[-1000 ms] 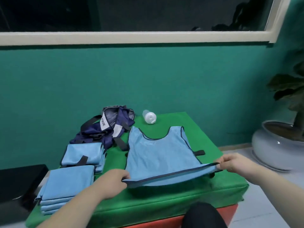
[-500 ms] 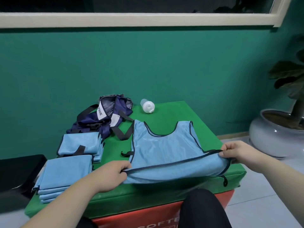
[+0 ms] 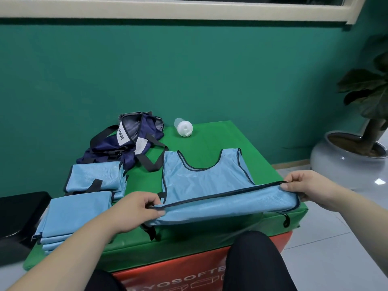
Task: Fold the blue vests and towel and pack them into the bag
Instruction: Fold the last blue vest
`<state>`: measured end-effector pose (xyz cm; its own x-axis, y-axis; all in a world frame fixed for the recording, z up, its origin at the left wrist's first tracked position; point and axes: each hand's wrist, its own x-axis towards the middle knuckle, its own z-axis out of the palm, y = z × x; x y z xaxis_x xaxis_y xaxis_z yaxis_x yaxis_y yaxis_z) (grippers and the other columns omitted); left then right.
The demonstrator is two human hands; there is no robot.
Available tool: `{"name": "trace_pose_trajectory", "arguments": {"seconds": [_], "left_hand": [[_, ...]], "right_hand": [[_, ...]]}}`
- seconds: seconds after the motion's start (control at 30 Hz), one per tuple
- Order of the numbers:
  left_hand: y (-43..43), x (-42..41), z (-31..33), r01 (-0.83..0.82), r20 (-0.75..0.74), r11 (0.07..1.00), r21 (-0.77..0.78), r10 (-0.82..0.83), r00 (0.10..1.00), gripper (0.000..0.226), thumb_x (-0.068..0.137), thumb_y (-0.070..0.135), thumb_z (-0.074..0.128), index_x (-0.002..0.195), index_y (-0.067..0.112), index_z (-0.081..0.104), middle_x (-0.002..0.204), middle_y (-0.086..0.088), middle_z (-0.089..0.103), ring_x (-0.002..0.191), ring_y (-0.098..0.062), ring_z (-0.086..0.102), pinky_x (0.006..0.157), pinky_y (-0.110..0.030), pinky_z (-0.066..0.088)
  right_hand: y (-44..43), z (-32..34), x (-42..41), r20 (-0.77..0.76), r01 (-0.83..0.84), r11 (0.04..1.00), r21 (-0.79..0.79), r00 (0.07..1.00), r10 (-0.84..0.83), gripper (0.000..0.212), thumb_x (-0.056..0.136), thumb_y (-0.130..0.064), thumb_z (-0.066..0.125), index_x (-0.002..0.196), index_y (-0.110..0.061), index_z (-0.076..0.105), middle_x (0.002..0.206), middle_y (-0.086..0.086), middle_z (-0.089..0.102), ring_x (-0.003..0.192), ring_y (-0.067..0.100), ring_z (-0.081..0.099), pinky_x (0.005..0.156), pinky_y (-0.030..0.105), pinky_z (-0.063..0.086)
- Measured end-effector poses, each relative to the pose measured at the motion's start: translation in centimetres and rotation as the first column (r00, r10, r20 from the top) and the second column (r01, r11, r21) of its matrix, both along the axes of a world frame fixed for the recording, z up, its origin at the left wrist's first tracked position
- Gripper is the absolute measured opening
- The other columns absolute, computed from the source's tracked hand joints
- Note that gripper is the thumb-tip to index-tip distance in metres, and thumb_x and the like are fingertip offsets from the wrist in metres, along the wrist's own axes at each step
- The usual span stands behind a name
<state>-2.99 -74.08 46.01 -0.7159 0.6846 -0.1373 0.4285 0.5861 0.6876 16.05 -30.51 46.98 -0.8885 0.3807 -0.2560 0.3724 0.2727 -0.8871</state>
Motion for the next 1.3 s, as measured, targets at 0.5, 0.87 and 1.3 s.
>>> {"name": "trace_pose_trajectory", "arguments": {"seconds": [0.5, 0.87, 1.3], "left_hand": [[-0.4, -1.9, 0.4, 0.020, 0.102, 0.998, 0.052, -0.025, 0.994, 0.021, 0.091, 0.020, 0.072, 0.092, 0.041, 0.068, 0.083, 0.007, 0.072, 0.074, -0.008, 0.056, 0.075, -0.028, 0.045], [6.9, -10.9, -0.1, -0.199, -0.226, 0.977, -0.077, 0.177, 0.958, 0.017, 0.092, 0.018, 0.060, 0.086, 0.034, 0.065, 0.086, 0.013, 0.070, 0.083, -0.012, 0.065, 0.079, -0.032, 0.053], [17.2, -27.2, -7.0, -0.361, -0.368, 0.921, -0.147, 0.288, 0.884, 0.022, 0.099, 0.030, 0.050, 0.120, 0.028, 0.057, 0.118, 0.001, 0.067, 0.106, -0.026, 0.060, 0.089, -0.040, 0.049]], "right_hand": [[0.7, 0.1, -0.5, 0.018, -0.007, 1.000, -0.014, 1.000, 0.007, 0.047, 0.061, -0.053, 0.086, 0.076, -0.015, 0.063, 0.070, 0.009, 0.048, 0.062, 0.020, 0.039, 0.054, 0.028, 0.032], [3.1, -2.7, -11.7, -0.053, 0.234, 0.852, 0.469, 0.970, -0.237, 0.029, 0.093, -0.036, 0.066, 0.076, -0.013, 0.064, 0.067, 0.002, 0.061, 0.060, 0.018, 0.049, 0.058, 0.032, 0.036], [10.9, -10.1, -28.9, 0.107, 0.143, 0.715, 0.685, 0.950, -0.292, 0.033, 0.092, -0.048, 0.065, 0.101, -0.016, 0.064, 0.083, 0.001, 0.065, 0.074, 0.019, 0.058, 0.058, 0.030, 0.043]]}}
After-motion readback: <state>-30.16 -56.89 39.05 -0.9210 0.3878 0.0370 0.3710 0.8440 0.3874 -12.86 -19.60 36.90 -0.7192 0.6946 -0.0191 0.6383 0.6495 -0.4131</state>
